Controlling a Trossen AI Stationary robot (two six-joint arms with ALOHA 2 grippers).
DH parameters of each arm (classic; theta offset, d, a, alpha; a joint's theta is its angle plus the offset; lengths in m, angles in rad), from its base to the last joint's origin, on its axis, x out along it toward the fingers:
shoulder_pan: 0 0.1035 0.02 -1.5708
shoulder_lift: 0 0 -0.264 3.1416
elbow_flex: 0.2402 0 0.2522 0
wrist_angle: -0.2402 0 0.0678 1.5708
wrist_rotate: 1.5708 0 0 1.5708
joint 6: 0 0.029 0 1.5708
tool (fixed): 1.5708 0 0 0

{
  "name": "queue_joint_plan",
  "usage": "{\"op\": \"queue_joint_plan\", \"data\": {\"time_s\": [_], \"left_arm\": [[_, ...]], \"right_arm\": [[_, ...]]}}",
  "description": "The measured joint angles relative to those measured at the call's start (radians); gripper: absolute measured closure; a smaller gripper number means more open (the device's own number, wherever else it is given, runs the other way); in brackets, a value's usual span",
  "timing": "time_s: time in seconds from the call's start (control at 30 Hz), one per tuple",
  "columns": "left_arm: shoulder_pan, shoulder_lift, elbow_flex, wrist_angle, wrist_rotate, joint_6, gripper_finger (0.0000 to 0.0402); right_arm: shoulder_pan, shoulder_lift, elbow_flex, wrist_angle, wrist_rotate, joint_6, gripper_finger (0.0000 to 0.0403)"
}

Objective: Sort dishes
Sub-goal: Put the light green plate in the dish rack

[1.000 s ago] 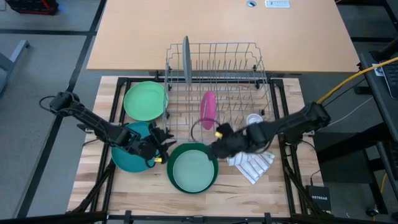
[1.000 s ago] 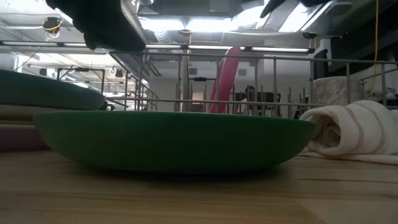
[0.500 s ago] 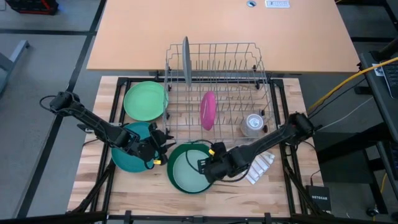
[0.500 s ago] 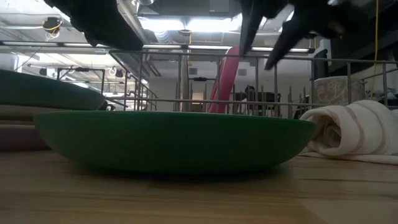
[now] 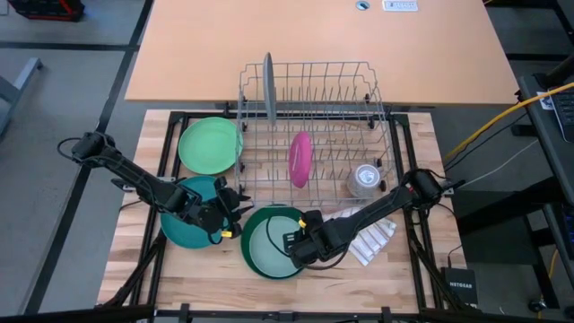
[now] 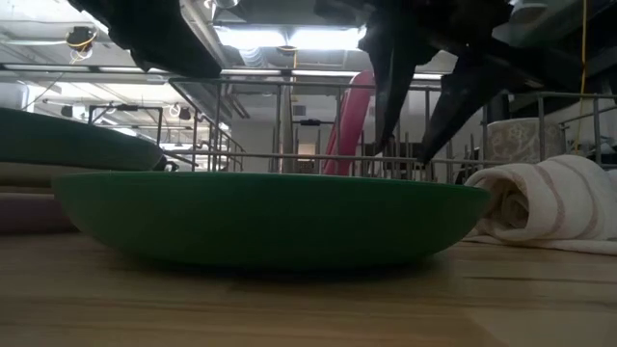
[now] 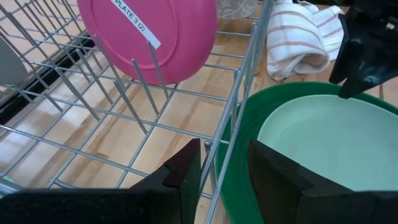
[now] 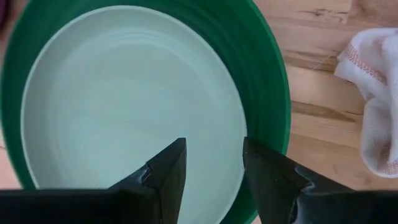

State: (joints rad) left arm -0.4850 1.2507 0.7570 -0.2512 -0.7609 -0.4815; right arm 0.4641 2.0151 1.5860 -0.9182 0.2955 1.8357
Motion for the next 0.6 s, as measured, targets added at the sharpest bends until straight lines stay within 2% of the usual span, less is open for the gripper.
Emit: {"op": "queue_joint_plan", "data": {"time_s": [0.3,0.6], "left_arm": [[0.000,0.000,0.000,0.000,0.000,0.015,0.0281],[0.000,0.000,0.000,0.000,0.002,0.041,0.0281]], "right_arm": [[0.000,0.000,-0.037,-0.030,-0.001,0.057,0.0240],[0.000,0.000,-0.097,0.072,-0.012,0.101,0.0240]]}}
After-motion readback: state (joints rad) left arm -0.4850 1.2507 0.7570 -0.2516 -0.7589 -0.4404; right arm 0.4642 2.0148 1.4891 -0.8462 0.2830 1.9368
